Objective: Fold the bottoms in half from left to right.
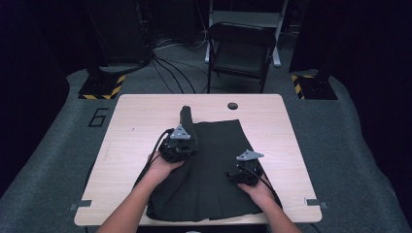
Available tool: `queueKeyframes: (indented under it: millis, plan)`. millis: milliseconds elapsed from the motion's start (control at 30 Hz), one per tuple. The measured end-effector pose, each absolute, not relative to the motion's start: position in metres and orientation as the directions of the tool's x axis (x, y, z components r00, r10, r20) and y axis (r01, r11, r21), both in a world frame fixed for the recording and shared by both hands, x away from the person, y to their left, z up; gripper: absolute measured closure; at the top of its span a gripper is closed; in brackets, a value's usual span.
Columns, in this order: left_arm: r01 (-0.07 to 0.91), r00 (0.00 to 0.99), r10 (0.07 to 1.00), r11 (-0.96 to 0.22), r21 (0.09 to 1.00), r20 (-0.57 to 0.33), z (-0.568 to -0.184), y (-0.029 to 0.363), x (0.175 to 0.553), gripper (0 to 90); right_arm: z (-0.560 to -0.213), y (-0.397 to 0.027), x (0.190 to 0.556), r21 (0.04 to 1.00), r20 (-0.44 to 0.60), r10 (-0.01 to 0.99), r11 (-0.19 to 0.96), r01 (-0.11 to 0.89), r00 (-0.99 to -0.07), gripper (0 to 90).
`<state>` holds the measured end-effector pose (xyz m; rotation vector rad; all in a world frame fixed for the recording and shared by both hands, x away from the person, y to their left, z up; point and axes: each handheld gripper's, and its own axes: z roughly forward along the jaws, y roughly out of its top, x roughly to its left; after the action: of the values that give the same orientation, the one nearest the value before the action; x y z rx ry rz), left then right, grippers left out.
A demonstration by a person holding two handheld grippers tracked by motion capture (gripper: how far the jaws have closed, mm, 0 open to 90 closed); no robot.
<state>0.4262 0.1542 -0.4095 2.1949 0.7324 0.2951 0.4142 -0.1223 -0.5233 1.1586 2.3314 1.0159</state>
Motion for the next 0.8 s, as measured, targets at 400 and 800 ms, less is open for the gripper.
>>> queueKeyframes:
  millis: [400,800]
  plan:
    - [0.439,0.824,0.559,-0.523,0.731,-0.094,-0.44,0.119,0.434,82.6,-0.523,-0.123,0.414,0.73,0.006,0.793,0.413,0.545,-0.609,18.9]
    - [0.496,0.813,0.56,-0.52,0.695,-0.161,-0.477,0.11,0.44,82.2,-0.523,-0.123,0.414,0.73,0.006,0.793,0.414,0.545,-0.61,18.9]
